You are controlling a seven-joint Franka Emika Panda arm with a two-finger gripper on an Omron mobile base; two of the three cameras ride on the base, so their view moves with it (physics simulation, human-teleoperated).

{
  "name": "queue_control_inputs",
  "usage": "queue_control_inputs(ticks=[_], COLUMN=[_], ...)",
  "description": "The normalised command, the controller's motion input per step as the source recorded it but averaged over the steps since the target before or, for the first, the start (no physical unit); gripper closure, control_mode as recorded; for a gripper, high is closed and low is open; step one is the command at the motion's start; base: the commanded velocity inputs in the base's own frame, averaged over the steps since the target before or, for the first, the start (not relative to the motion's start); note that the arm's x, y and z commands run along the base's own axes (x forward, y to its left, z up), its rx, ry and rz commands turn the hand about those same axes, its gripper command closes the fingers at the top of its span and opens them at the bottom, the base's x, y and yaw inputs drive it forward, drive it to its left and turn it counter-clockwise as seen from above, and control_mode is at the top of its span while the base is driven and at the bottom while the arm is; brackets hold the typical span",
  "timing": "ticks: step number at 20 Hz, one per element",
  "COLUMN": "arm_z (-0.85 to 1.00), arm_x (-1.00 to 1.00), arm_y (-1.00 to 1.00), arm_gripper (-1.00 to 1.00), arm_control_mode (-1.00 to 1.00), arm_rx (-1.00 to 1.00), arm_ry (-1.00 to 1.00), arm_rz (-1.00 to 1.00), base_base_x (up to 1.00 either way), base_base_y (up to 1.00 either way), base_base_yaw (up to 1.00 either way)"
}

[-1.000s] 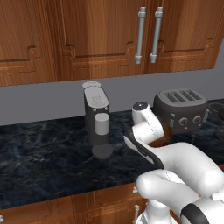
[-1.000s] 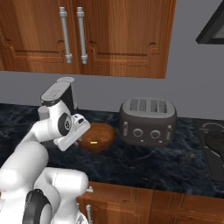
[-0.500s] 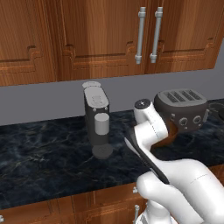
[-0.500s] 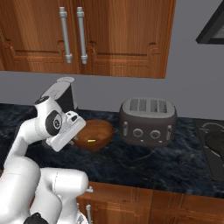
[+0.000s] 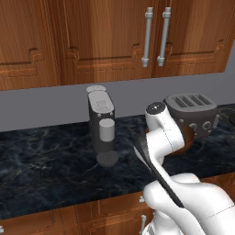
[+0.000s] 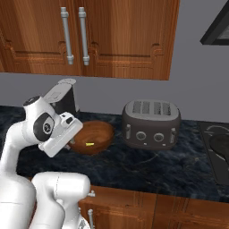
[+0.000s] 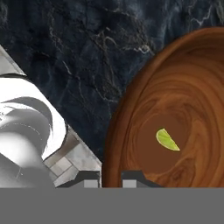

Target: Place the chicken drumstick on the plate and place the lemon wedge on the same plate.

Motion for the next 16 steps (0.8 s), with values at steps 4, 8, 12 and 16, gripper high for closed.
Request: queue_control_inputs(ticks=[4, 8, 12, 16], arm_z=[0.06, 0.01, 0.02, 0.00], arm_x=[-0.50, -0.30, -0.13, 0.00], arm_y=[0.00, 0.00, 0.00, 0.00], arm_gripper=[1.00, 1.00, 1.00, 1.00], arm_control_mode=[-1.00, -1.00, 1.00, 1.00], arm_rx=[0.00, 0.00, 0.00, 0.00], arm_ry=[-0.01, 0.00, 0.00, 0.00], arm_rz=[0.00, 0.00, 0.00, 0.00], base_base_x=[0.00, 0.00, -0.06, -0.65], base_base_y=[0.00, 0.00, 0.00, -0.17], base_base_yaw=[0.00, 0.00, 0.00, -0.02])
